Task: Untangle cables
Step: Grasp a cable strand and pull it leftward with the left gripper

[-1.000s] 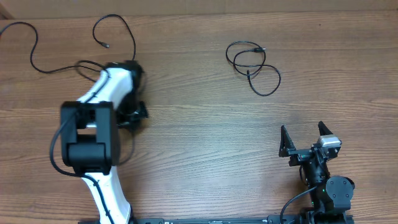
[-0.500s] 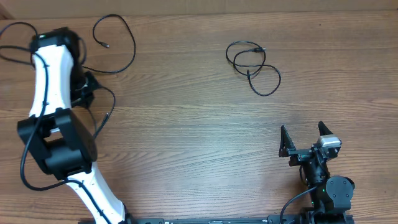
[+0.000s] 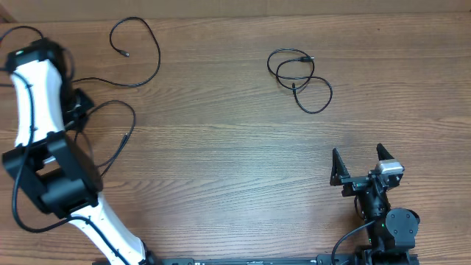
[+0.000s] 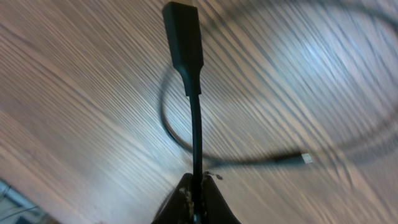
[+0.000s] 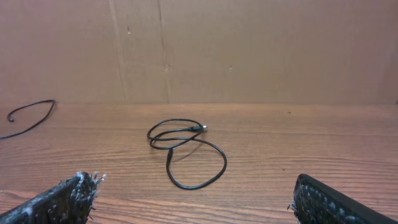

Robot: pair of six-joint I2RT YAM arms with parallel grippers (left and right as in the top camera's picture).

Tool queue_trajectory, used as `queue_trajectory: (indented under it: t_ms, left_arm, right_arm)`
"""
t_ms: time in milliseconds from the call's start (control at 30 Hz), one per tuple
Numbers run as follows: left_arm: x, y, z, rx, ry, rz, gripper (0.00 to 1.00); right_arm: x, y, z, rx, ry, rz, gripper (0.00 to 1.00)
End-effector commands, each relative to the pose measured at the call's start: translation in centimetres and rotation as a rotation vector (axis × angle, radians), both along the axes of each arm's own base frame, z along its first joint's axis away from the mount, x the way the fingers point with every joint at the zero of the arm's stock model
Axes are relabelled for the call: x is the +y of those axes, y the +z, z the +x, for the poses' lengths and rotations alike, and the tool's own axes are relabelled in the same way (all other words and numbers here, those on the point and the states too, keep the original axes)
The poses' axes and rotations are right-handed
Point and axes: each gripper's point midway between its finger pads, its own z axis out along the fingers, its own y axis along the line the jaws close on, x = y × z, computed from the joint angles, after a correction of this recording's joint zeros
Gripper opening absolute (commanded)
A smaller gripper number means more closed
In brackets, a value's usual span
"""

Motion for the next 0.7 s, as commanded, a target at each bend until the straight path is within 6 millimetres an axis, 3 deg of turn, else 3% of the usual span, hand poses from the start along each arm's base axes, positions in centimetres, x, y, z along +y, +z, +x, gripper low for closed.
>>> queue_trajectory:
  t_ms: [0, 100, 233, 367, 500, 567, 633, 667]
  left_arm:
    - [4.8, 2.3, 0.0, -0.079, -0.013, 0.073, 0.04]
    - [7.9, 3.9, 1.1, -0.167, -0.032, 0.134, 0.04]
    - [10.8, 7.2, 4.2, -0.327, -0.053, 0.237, 0.04]
    - [11.4, 9.4, 6.8, -0.450, -0.067, 0.276, 0.06]
    - [10.6, 7.7, 7.8, -0.462, -0.091, 0.230, 0.32]
    - [10.0, 6.0, 7.3, -0.424, -0.094, 0.193, 0.55]
    - [9.1, 4.2, 6.7, -0.387, -0.096, 0.141, 0.67]
    - [8.6, 3.3, 6.3, -0.365, -0.096, 0.115, 0.68]
  right_arm:
    - [-0.2, -0.2, 0.0, -0.003, -0.011, -0.005, 1.00]
    - [-0.2, -0.2, 0.0, -0.003, -0.011, -0.005, 1.00]
    - [-0.2, -0.2, 0.0, -0.003, -0.011, -0.005, 1.00]
    - [-0.2, -0.2, 0.0, -0.003, -0.011, -0.005, 1.00]
    - [-0.2, -0.2, 0.0, -0.003, -0.011, -0.005, 1.00]
    - [-0.2, -0.2, 0.0, -0.003, -0.011, -0.005, 1.00]
    - [-0.2, -0.2, 0.0, -0.003, -0.011, -0.005, 1.00]
    - [-0.2, -0.2, 0.0, -0.003, -0.011, -0.005, 1.00]
